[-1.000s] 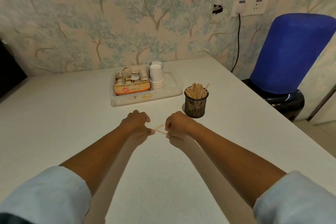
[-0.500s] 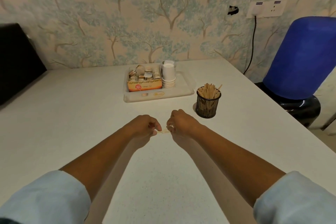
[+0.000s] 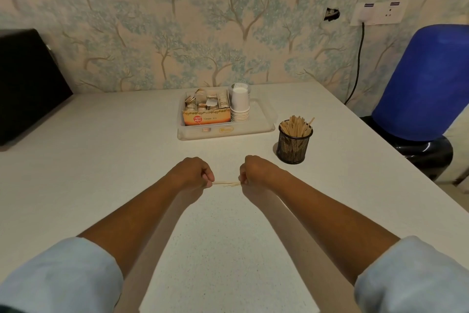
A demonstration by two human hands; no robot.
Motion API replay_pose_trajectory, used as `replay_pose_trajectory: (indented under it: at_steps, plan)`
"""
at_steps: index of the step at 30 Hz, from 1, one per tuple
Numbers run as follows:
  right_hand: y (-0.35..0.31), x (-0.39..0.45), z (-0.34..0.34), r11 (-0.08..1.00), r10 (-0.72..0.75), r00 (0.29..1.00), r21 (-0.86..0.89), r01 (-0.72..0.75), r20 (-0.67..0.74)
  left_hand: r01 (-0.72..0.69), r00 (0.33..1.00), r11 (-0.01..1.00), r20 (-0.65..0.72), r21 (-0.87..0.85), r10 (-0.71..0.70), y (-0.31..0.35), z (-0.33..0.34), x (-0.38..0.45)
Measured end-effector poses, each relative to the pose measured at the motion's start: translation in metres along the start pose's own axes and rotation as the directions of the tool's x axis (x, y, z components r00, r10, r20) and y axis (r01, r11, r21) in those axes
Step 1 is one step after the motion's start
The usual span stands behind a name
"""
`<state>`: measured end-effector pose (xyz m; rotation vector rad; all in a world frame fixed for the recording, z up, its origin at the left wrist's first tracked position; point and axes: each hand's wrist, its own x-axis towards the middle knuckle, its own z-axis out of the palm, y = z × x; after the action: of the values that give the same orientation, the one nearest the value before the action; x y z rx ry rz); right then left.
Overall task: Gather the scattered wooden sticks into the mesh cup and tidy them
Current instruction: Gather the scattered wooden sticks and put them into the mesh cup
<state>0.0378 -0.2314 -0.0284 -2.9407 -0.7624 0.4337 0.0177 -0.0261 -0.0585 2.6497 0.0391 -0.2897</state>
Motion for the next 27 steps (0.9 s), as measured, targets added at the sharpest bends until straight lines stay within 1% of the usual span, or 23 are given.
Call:
replay_pose_trajectory:
  at_steps: [5,10,13,16,20,23,27]
  plan:
    - [0.000,0.003,0.002,1.000,-0.020,0.999,-0.003,0.021,0.049,-0.005,0.999,0.998,0.049,0.056,0.002,0.002,0.002,-0.002]
    - [0.002,0.002,0.005,0.998,-0.010,0.995,-0.063,0.016,0.095,-0.005,0.997,0.994,0.077,0.107,-0.003,0.005,0.005,-0.003]
    - [0.002,0.002,0.007,0.998,-0.017,0.997,-0.064,0.022,0.080,-0.008,0.998,0.994,0.067,0.105,0.001,0.005,0.007,-0.005]
    - [0.004,0.000,0.011,0.998,-0.035,0.999,-0.054,0.036,0.030,-0.011,0.999,0.993,0.031,0.116,0.008,0.003,0.009,-0.007]
    - [0.009,-0.002,0.020,0.999,-0.029,0.999,-0.028,0.028,-0.026,0.016,0.999,0.999,-0.045,0.042,-0.014,-0.005,0.014,-0.007]
    - [0.012,-0.002,0.024,1.000,-0.010,0.999,-0.023,0.009,-0.033,0.043,0.995,0.997,-0.085,-0.058,-0.048,-0.008,0.015,-0.008]
    - [0.015,-0.002,0.021,1.000,0.011,0.999,0.005,-0.011,-0.030,0.046,0.991,0.992,-0.117,-0.118,-0.059,-0.001,0.015,-0.005]
